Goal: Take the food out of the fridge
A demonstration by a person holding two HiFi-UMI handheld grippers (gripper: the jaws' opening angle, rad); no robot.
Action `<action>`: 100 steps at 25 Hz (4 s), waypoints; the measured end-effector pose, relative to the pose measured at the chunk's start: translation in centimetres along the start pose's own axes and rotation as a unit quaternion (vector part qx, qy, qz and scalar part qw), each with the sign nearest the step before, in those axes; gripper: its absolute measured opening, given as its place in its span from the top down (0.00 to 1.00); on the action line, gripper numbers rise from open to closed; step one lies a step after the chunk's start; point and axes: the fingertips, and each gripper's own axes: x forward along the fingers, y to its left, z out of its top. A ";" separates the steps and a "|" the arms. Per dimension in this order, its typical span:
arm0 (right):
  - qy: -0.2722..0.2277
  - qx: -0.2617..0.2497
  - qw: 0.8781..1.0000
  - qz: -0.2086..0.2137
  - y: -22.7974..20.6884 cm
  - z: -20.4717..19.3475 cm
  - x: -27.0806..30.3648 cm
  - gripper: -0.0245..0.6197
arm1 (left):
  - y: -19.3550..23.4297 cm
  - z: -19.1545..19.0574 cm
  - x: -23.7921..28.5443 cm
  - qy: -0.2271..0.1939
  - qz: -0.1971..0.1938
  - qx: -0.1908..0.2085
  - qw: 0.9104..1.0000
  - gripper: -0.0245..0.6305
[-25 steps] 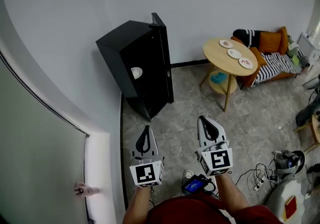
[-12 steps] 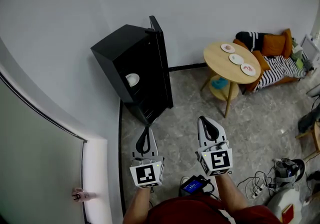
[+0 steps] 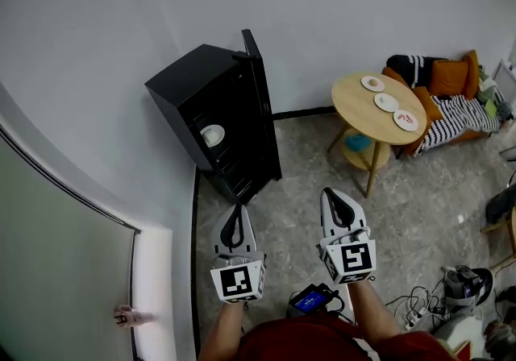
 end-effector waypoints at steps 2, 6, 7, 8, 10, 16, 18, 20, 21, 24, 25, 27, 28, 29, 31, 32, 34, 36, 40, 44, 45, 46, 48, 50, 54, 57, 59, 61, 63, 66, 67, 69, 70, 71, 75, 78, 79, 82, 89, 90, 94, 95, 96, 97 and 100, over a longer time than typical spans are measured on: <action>0.000 0.001 1.000 0.003 -0.5 -0.2 0.4 0.93 | -0.2 0.0 0.5 0.000 0.003 0.001 1.000 0.94; 0.002 0.003 1.000 0.007 -1.0 -0.6 1.2 0.93 | -0.2 -0.3 1.2 0.003 0.009 0.002 1.000 0.94; 0.003 0.004 1.000 0.007 -1.1 -0.8 1.3 0.93 | -0.2 -0.4 1.2 0.004 0.009 0.002 1.000 0.94; 0.004 0.004 1.000 0.007 -1.1 -0.8 1.4 0.93 | -0.1 -0.5 1.3 0.005 0.009 0.002 1.000 0.94; 0.005 0.005 1.000 0.009 -1.0 -0.8 2.0 0.93 | 0.3 -0.7 1.7 0.006 0.010 0.000 1.000 0.94; 0.010 -0.011 1.000 0.012 -0.4 -1.6 4.3 0.93 | 1.8 -1.6 3.4 0.004 0.010 -0.006 1.000 0.94; 0.012 -0.015 1.000 0.011 0.0 -1.6 5.5 0.93 | 2.6 -1.9 4.4 0.002 0.007 -0.009 1.000 0.94; 0.013 -0.016 1.000 0.013 0.4 -1.4 6.8 0.93 | 3.5 -2.1 5.4 -0.001 0.006 -0.012 1.000 0.94; 0.012 -0.016 1.000 0.014 0.6 -1.2 7.5 0.93 | 3.9 -2.1 5.9 -0.002 0.006 -0.013 1.000 0.94; 0.010 -0.019 1.000 0.014 1.1 -1.2 9.6 0.93 | 5.4 -2.3 7.3 0.000 0.007 -0.013 1.000 0.94; 0.010 -0.021 1.000 0.014 1.3 -1.4 10.2 0.93 | 5.9 -2.3 7.7 -0.001 0.008 -0.012 1.000 0.94; 0.012 -0.023 1.000 0.018 1.9 -1.5 11.5 0.93 | 6.8 -2.5 8.5 -0.003 0.008 -0.013 1.000 0.94; 0.013 -0.023 0.999 0.020 2.2 -1.6 12.1 0.93 | 7.4 -2.6 8.8 -0.004 0.009 -0.014 1.000 0.94; 0.014 -0.024 0.999 0.021 2.6 -1.7 12.7 0.93 | 7.9 -2.8 9.2 -0.003 0.011 -0.015 1.000 0.94; 0.016 -0.028 0.999 0.023 3.2 -2.0 14.0 0.93 | 9.2 -3.5 9.8 0.006 0.015 -0.019 1.000 0.94; 0.017 -0.030 0.999 0.023 3.5 -2.0 14.6 0.93 | 9.7 -3.8 10.2 0.008 0.017 -0.022 1.000 0.94; 0.017 -0.031 0.999 0.022 4.0 -1.9 15.8 0.93 | 10.8 -3.8 10.9 0.000 0.020 -0.028 0.999 0.94; 0.016 -0.033 0.999 0.021 4.4 -1.7 17.0 0.93 | 11.8 -3.8 11.6 -0.001 0.019 -0.024 1.000 0.94; 0.015 -0.033 0.999 0.016 5.5 -1.6 19.3 0.93 | 13.8 -3.3 13.2 -0.023 0.016 -0.043 0.999 0.94; 0.016 -0.035 0.999 0.014 6.6 -1.4 21.3 0.93 | 15.8 -3.9 14.4 0.003 0.004 -0.013 1.000 0.94; 0.016 -0.036 0.999 0.013 6.8 -1.3 21.7 0.93 | 16.2 -3.8 14.7 -0.001 0.004 -0.017 1.000 0.94; 0.016 -0.037 0.999 0.011 7.1 -1.2 22.2 0.93 | 16.6 -3.6 15.1 -0.010 0.005 -0.027 1.000 0.94; 0.014 -0.038 0.999 0.008 7.5 -1.1 22.9 0.93 | 17.5 -3.1 15.9 -0.033 0.007 -0.050 0.998 0.94; 0.014 -0.040 0.999 0.002 7.8 -1.1 23.5 0.93 | 18.0 -3.1 16.5 -0.039 0.003 -0.054 0.998 0.94; 0.016 -0.044 0.999 -0.012 7.5 -1.0 24.4 0.93 | 18.4 -3.3 17.9 -0.032 -0.015 -0.047 0.998 0.94; 0.017 -0.046 0.999 -0.021 7.1 -1.2 24.9 0.93 | 18.4 -3.4 19.0 -0.037 -0.022 -0.055 0.998 0.94; 0.019 -0.045 0.998 -0.027 6.8 -1.5 25.2 0.93 | 18.3 -4.2 19.5 -0.017 -0.034 -0.034 0.999 0.94; 0.022 -0.044 0.998 -0.031 6.4 -1.8 25.8 0.93 | 18.3 -5.0 20.2 -0.003 -0.042 -0.022 0.999 0.94; 0.023 -0.045 0.998 -0.032 6.1 -2.0 26.7 0.93 | 18.3 -4.9 21.2 -0.007 -0.044 -0.025 0.999 0.94; 0.024 -0.043 0.998 -0.031 5.2 -2.6 28.0 0.93 | 18.3 -5.2 22.8 -0.013 -0.038 -0.034 0.999 0.94; 0.025 -0.042 0.998 -0.029 4.8 -2.8 28.4 0.93 | 18.2 -5.3 23.4 -0.014 -0.036 -0.037 0.999 0.94; 0.025 -0.038 0.999 -0.027 3.9 -3.1 29.4 0.93 | 17.9 -5.1 24.6 -0.030 -0.030 -0.055 0.998 0.94; 0.024 -0.036 0.999 -0.026 3.4 -3.2 29.9 0.93 | 17.7 -4.9 25.2 -0.033 -0.028 -0.058 0.997 0.94; 0.023 -0.035 0.999 -0.024 2.9 -3.1 30.4 0.93 | 17.5 -4.9 25.9 -0.034 -0.028 -0.058 0.997 0.94; 0.020 -0.038 0.999 -0.017 0.8 -3.3 32.6 0.93 | 16.5 -5.7 28.7 -0.014 -0.026 -0.042 0.999 0.94; 0.016 -0.040 0.999 -0.017 -1.5 -3.5 34.1 0.93 | 15.4 -6.2 30.8 -0.003 -0.030 -0.012 0.999 0.94; 0.015 -0.038 0.999 -0.017 -2.4 -3.4 34.6 0.93 | 15.0 -6.2 31.6 0.000 -0.027 -0.012 1.000 0.94; 0.011 -0.036 0.999 -0.012 -4.7 -3.2 35.8 0.93 | 13.9 -5.1 33.8 -0.017 -0.013 -0.034 0.999 0.94; 0.005 -0.032 0.999 0.006 -9.1 -3.2 38.6 0.93 | 11.6 -4.7 37.9 -0.018 -0.004 0.001 1.000 0.94; 0.004 -0.033 0.999 0.009 -9.6 -3.1 38.9 0.93 | 11.2 -4.6 38.4 -0.019 -0.001 0.001 1.000 0.94; 0.002 -0.039 0.999 0.021 -11.5 -2.9 39.6 0.93 | 9.8 -4.3 40.0 -0.024 0.007 0.004 1.000 0.94; 0.002 -0.038 0.999 0.022 -11.9 -3.0 39.7 0.93 | 9.4 -4.3 40.3 -0.024 0.008 0.004 1.000 0.94; 0.002 -0.037 0.999 0.022 -12.3 -3.1 39.8 0.93 | 9.1 -4.3 40.5 -0.024 0.009 0.005 1.000 0.94; 0.002 -0.036 0.999 0.022 -12.5 -3.2 39.9 0.93 | 8.9 -4.3 40.7 -0.024 0.009 0.005 1.000 0.94; 0.003 -0.034 0.999 0.024 -12.6 -3.4 40.1 0.93 | 8.9 -4.4 40.9 -0.024 0.010 0.005 1.000 0.94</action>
